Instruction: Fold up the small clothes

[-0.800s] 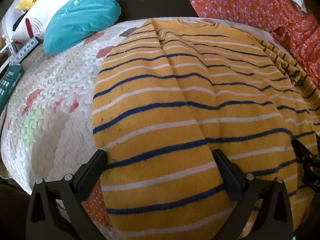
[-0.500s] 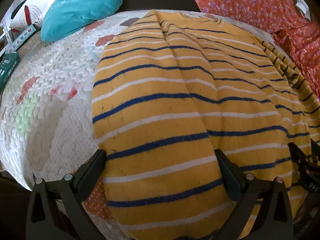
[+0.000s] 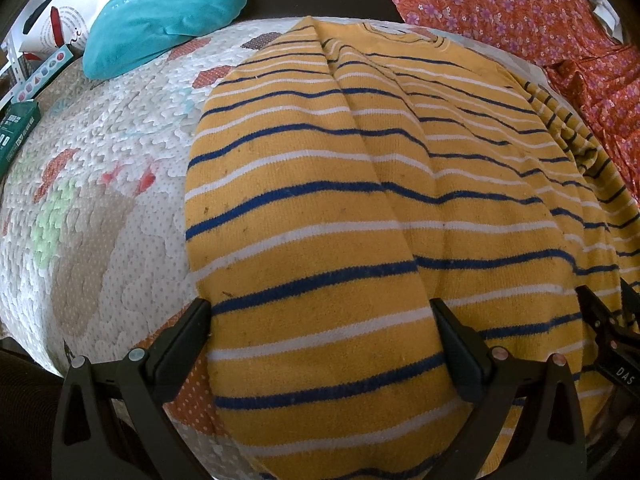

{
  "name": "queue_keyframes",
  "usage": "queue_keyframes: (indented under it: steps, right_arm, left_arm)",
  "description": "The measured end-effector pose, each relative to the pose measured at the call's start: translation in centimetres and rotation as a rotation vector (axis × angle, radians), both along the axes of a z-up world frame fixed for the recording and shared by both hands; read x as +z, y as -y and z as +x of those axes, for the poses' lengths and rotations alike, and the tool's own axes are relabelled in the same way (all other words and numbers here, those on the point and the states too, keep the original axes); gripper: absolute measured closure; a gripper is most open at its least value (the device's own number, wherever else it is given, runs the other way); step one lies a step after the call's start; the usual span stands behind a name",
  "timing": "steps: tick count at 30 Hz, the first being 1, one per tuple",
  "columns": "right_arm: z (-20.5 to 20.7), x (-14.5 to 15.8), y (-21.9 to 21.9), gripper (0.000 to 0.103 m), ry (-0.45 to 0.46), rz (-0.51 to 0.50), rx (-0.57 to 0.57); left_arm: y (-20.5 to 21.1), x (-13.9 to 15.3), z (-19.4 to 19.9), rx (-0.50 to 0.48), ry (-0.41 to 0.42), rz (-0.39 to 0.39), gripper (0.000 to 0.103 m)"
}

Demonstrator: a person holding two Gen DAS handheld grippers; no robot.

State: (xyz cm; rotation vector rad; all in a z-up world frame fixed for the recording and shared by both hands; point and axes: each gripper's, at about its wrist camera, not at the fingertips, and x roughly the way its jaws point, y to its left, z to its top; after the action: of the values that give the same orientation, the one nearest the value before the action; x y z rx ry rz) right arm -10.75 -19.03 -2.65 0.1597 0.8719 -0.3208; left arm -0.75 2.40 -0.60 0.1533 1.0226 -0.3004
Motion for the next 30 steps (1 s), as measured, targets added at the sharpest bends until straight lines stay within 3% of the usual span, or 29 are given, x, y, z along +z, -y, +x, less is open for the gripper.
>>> queue_keyframes:
  steps: [30]
  right_arm:
    - [-0.06,0.04,0.02,0.0,0.005,0.006,0.001]
  left_arm:
    - [-0.12,-0.07,-0.02,-0.002,0.001,0.0,0.0]
